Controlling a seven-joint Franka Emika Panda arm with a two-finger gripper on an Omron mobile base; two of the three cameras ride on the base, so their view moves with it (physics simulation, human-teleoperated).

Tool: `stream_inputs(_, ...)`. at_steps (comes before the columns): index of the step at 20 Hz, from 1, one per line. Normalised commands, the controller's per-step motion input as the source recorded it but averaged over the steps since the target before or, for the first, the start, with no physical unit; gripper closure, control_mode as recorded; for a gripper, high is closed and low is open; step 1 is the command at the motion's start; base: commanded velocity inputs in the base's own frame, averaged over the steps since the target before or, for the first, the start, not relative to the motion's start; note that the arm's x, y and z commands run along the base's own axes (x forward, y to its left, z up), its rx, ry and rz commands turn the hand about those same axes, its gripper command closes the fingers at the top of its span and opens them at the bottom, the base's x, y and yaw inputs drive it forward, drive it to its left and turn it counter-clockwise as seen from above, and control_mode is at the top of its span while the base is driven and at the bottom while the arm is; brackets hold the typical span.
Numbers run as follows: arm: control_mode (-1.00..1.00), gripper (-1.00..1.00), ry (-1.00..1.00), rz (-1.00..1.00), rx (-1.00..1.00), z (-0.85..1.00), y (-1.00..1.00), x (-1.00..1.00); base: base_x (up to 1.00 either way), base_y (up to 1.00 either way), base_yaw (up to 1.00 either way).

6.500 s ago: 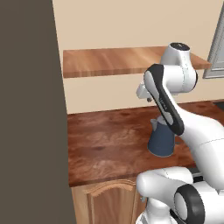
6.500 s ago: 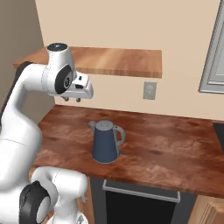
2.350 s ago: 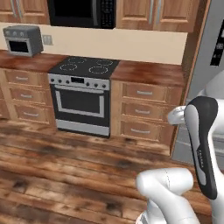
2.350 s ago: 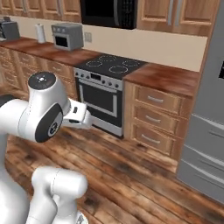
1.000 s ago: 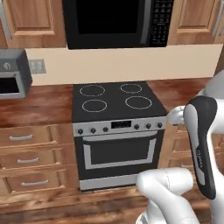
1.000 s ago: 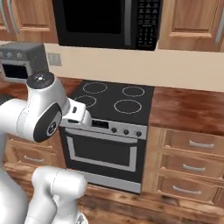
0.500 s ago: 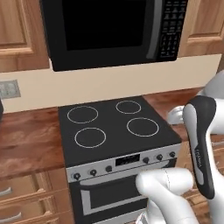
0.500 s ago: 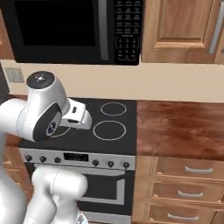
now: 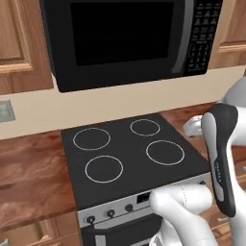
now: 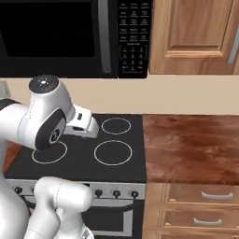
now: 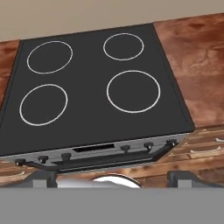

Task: Navigate to the microwave.

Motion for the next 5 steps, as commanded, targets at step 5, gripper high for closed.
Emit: stream_inputs(5, 1.00, -1.00, 0.00, 0.00, 0.00, 0.00, 0.00, 0.00, 1.00, 0.04, 0.47)
